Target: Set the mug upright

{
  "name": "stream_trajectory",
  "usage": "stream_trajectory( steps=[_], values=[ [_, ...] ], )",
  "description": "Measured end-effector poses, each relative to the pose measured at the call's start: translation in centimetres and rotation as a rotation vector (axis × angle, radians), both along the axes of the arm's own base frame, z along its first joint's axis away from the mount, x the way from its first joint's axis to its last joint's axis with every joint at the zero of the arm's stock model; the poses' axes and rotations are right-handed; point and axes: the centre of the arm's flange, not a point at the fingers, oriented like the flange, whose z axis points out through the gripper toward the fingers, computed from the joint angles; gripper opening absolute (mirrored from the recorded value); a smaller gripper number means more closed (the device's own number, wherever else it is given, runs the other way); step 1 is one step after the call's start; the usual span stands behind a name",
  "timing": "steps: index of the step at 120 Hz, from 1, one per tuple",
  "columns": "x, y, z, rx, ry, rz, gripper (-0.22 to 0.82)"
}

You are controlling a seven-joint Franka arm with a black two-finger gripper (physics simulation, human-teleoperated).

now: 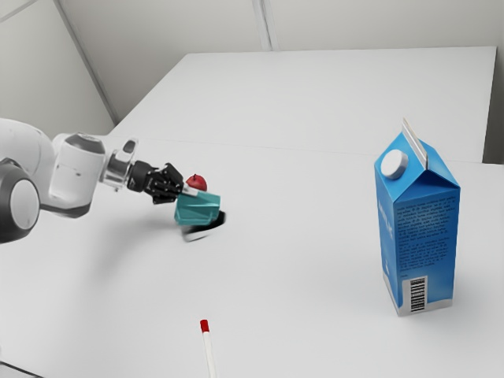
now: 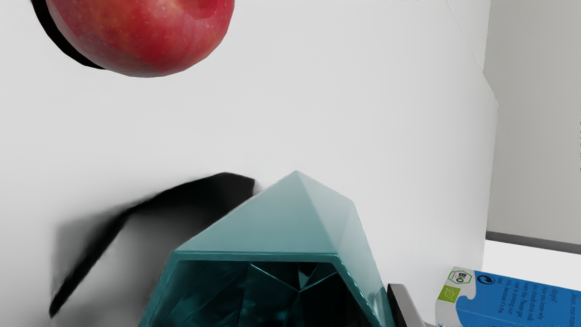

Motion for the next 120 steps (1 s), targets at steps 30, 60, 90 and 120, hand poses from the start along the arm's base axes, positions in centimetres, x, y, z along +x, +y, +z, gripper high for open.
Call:
stream_trajectory(
  steps=[30,60,90,120],
  values=[
    [-0.4,0.8,3.1,0.106,-0.043,-0.059,-0.17],
    [-2.0,-0.5,5.5,0.319,-0.057,-0.178,-0.17],
    [-3.0,-1.7,6.1,0.545,-0.049,-0.284,-0.17],
    [-2.8,-1.4,6.7,0.714,-0.011,-0.351,-0.17]
  ],
)
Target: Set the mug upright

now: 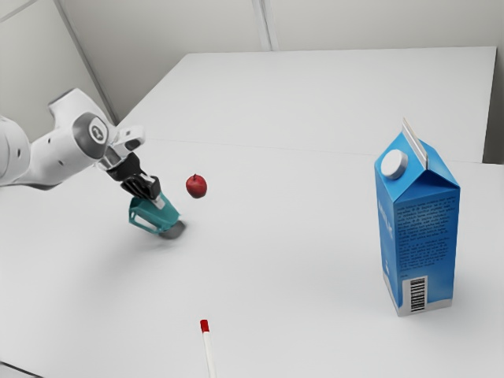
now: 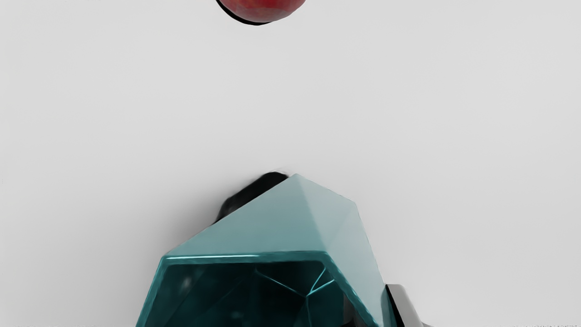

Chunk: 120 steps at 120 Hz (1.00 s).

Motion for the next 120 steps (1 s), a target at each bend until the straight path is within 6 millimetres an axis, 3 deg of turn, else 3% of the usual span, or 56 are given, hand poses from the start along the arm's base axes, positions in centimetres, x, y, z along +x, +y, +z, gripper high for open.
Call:
stream_trajectory(
  steps=[53,120],
  values=[
    [0.2,-0.7,0.1,0.238,0.085,-0.077,-0.18],
    [-2.5,-1.7,-2.3,0.306,0.197,0.020,-0.18]
  ],
)
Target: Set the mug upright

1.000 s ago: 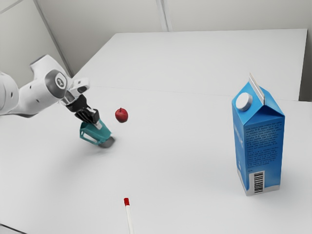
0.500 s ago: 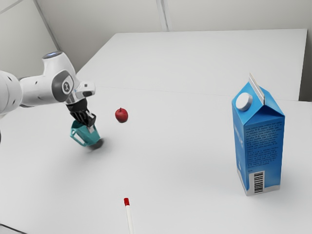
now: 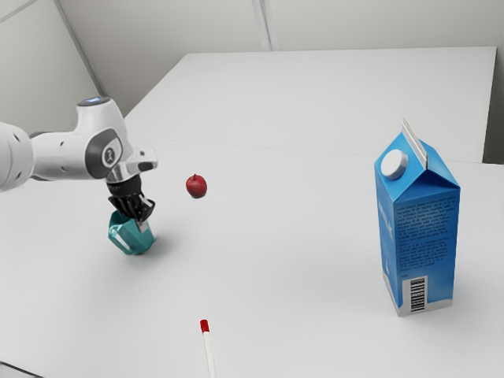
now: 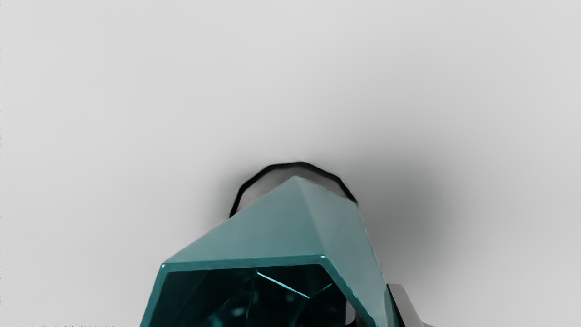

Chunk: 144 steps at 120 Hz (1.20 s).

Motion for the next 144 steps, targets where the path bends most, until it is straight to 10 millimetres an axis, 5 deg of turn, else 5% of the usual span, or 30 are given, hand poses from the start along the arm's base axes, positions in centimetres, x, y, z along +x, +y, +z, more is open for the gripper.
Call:
stream_trajectory(
  steps=[96,122,144],
  values=[
    [0.3,-1.2,-1.2,0.098,0.032,0.067,-0.18],
    [0.5,-1.1,-1.0,0.110,0.029,0.068,0.27],
    [1.5,-1.1,1.1,0.130,-0.008,0.051,0.46]
  ],
)
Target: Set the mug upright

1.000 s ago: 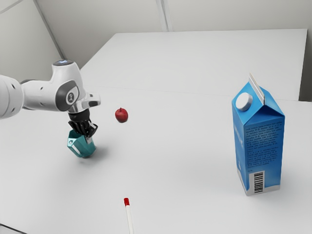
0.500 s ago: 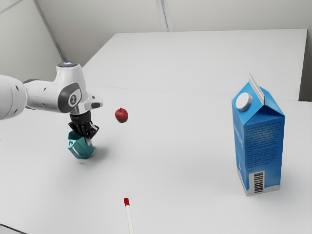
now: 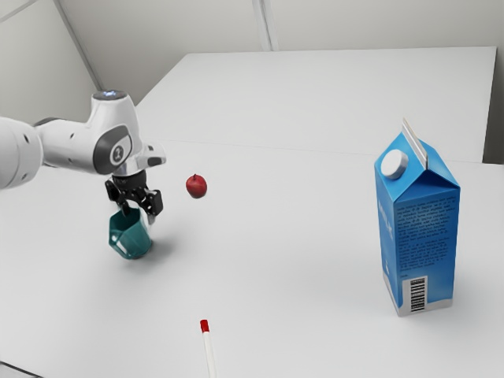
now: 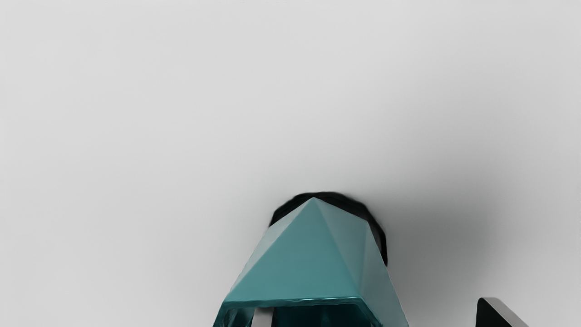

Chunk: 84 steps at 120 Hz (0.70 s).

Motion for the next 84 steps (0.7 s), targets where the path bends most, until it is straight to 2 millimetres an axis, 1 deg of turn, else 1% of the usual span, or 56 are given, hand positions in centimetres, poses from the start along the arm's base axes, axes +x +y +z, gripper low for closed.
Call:
stream_trajectory(
  steps=[14,32,40,52,60,71,84],
  values=[
    [0.3,0.0,1.5,0.002,-0.022,-0.004,0.52],
    [0.6,-0.2,3.1,-0.001,-0.048,-0.009,0.56],
    [0.8,-0.5,4.3,-0.004,-0.068,-0.014,0.57],
    [0.8,-0.8,6.6,-0.011,-0.108,-0.021,0.59],
    [1.2,-0.8,8.7,-0.009,-0.142,-0.023,0.59],
    [2.2,-0.6,13.1,0.001,-0.196,-0.027,0.60],
    [2.1,-0.6,18.8,0.003,-0.261,-0.035,0.60]
  ],
)
